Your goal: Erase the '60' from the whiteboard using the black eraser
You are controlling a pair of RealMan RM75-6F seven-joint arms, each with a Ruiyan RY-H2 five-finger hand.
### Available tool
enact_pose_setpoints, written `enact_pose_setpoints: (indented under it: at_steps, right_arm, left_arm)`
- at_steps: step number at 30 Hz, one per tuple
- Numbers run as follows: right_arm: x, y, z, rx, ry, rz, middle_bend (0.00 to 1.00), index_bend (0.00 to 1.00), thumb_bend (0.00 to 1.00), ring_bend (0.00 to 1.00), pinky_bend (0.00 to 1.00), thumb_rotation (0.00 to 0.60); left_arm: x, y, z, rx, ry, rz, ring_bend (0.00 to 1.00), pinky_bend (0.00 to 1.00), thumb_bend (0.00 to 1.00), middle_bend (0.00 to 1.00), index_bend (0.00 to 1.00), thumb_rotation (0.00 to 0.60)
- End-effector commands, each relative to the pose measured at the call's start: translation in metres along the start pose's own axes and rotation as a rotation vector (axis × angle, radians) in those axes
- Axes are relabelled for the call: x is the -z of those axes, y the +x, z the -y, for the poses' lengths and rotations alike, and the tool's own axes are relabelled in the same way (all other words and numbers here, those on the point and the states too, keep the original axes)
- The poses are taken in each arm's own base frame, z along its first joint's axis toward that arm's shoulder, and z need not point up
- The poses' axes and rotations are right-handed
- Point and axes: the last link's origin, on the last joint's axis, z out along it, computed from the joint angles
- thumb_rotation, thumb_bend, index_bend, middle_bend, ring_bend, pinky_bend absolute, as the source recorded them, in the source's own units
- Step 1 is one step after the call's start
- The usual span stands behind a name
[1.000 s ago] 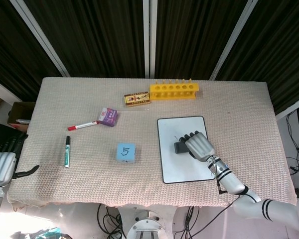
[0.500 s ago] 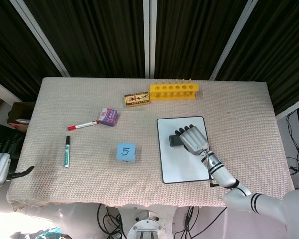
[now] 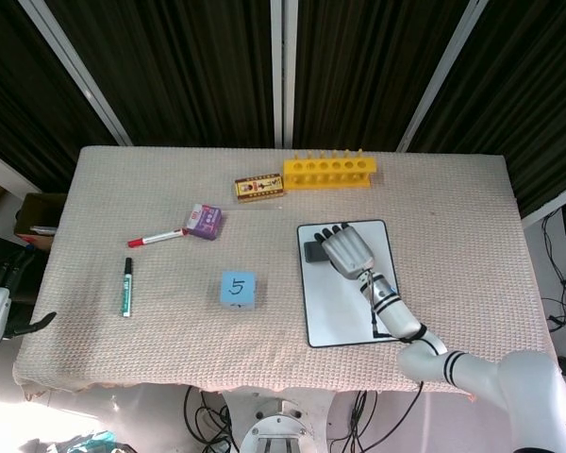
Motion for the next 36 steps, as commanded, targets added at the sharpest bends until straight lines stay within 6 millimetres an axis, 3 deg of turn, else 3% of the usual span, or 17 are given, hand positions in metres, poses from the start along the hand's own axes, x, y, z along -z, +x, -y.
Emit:
enact_pose_setpoints:
  at_steps: [1,8,13,23,36]
  right_arm:
    - [-0.009,0.004,0.005,-0.013,-0.003,-0.012,0.75,0.84,0.38,0.65,0.75,0.600]
    - [-0.021,0.019,0.013,-0.045,-0.002,-0.078,0.75,0.84,0.38,0.65,0.75,0.600]
    - [-0.019,0.023,0.009,-0.041,-0.004,-0.093,0.75,0.84,0.38,0.65,0.75,0.600]
    - [-0.005,0.004,-0.010,0.014,-0.035,-0.002,0.75,0.84,0.38,0.65,0.75,0.600]
    - [0.029,-0.003,-0.011,-0.002,0.021,0.053,0.75,0.84,0.38,0.65,0.75,0.600]
  left_arm:
    - [0.000,-0.002,0.001,0.004,0.002,0.005,0.10,0.20,0.13,0.06,0.08,0.443]
    - [0.000,0.000,0.004,0.005,0.007,-0.004,0.10,0.20,0.13,0.06,0.08,0.445]
    - [0.003,0.001,0.004,0.007,0.009,-0.009,0.10,0.20,0.13,0.06,0.08,0.444]
    - [0.004,-0.001,-0.002,0.009,-0.010,-0.005,0.10,0.20,0.13,0.06,0.08,0.443]
    - [0.006,0.004,-0.010,0.001,-0.027,-0.016,0.10,0.20,0.13,0.06,0.08,0.444]
